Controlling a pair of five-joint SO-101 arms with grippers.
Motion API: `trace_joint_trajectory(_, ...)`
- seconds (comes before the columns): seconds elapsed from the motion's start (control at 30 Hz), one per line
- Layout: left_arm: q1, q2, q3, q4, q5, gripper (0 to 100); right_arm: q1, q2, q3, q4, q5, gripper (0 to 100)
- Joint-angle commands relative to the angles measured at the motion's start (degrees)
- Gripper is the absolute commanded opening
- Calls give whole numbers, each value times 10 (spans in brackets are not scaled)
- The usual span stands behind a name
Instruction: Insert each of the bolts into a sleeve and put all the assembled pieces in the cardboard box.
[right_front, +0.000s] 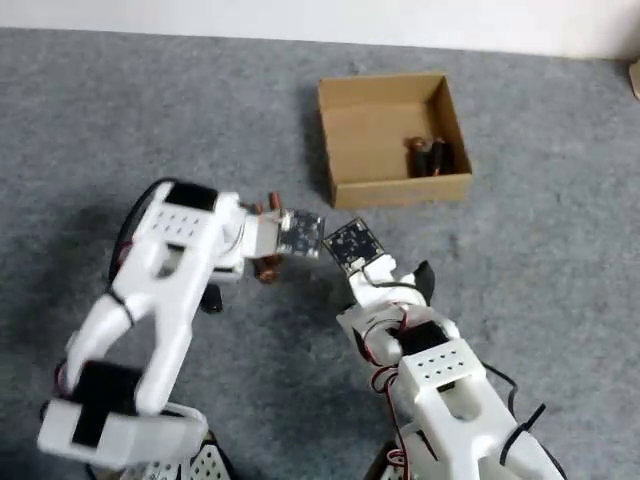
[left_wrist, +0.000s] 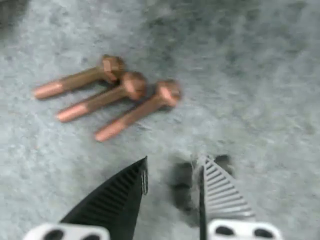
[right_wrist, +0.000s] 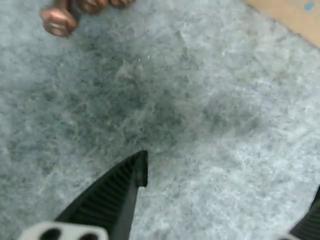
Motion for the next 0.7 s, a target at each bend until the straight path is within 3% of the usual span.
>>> trace_joint_trajectory(0.0, 12, 103, -108, -35, -350, 167, 4, -9, -3, -23, 9, 454)
trace_joint_trajectory(0.23, 26, 211, -183, -181, -105, 165, 4, -8, -3, -29, 9, 454)
trace_joint_trajectory(0.3, 23, 218, -177, -218, -69, 165, 4, -7, -3, -29, 9, 454)
trace_joint_trajectory(0.43, 6, 203, -172, -222, -83, 165, 4, -7, -2, -35, 9, 454)
trace_joint_trajectory(0.57, -15, 179, -178, -119, -227, 165, 5, -7, -2, -35, 9, 454)
trace_joint_trajectory(0.67, -22, 155, -191, -24, -295, 165, 9, -9, -2, -36, 9, 454)
